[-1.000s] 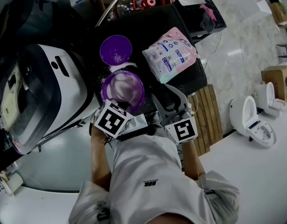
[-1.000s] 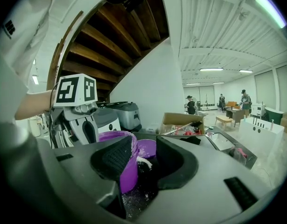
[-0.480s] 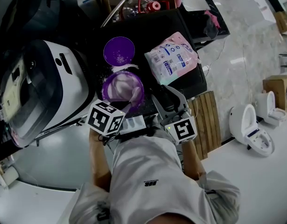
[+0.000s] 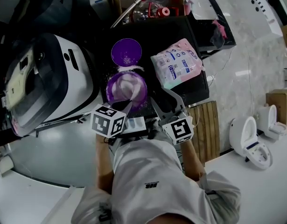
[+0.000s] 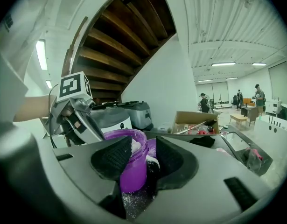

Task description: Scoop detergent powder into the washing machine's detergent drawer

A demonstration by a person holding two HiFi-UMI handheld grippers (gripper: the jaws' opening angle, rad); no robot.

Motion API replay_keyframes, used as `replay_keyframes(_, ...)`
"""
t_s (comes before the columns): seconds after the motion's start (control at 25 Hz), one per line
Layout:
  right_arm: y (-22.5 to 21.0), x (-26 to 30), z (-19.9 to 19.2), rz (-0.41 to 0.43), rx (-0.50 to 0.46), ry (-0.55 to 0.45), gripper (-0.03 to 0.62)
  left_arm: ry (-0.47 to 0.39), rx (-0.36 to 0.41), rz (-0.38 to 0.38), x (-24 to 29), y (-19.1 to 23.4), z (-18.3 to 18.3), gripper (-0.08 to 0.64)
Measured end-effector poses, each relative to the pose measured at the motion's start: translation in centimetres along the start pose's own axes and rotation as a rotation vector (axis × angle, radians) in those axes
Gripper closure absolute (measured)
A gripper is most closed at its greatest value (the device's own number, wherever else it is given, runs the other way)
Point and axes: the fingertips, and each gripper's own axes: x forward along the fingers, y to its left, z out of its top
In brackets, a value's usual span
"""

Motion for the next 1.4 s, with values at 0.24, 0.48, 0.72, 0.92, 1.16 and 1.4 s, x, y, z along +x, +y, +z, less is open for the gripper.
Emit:
replay_keyframes(0.24, 1.0, 0.4, -0.1, 0.047, 0.009, 0.018, 0.431, -0.084, -0.081, 0.013, -0.5, 0.2, 0.3, 0.545)
replay_keyframes(0.48, 1.7, 0.8, -0.4, 0.061, -0.015, 0.015, 0.431, -0.139, -0.094, 0.021, -0.9, 0.2, 0.1, 0.545)
replay_keyframes(0.72, 2.4, 0.8, -0.2, 0.014, -0.028, 0.041, 0.431, -0.169, -0.057, -0.014, -1.5, 0.3, 0.1, 0.545)
replay_keyframes(0.92, 3.5, 1.1, 0.4, -0.048, -0.053, 0.051, 0.431, -0.185, -0.015, -0.066, -2.4, 0.9, -0.1, 0.545)
replay_keyframes(1.16, 5.7, 1.6, 0.6, -0.117, -0.082, 0.073, 0.431, -0.22, 0.033, -0.141, -3.4, 1.2, -0.4, 0.545)
replay_keyframes(1.4, 7.2, 1.2, -0.1, -0.177, -0.104, 0.093, 0.431, -0.246, 0.051, -0.195, -4.3, 1.5, -1.2, 0.545)
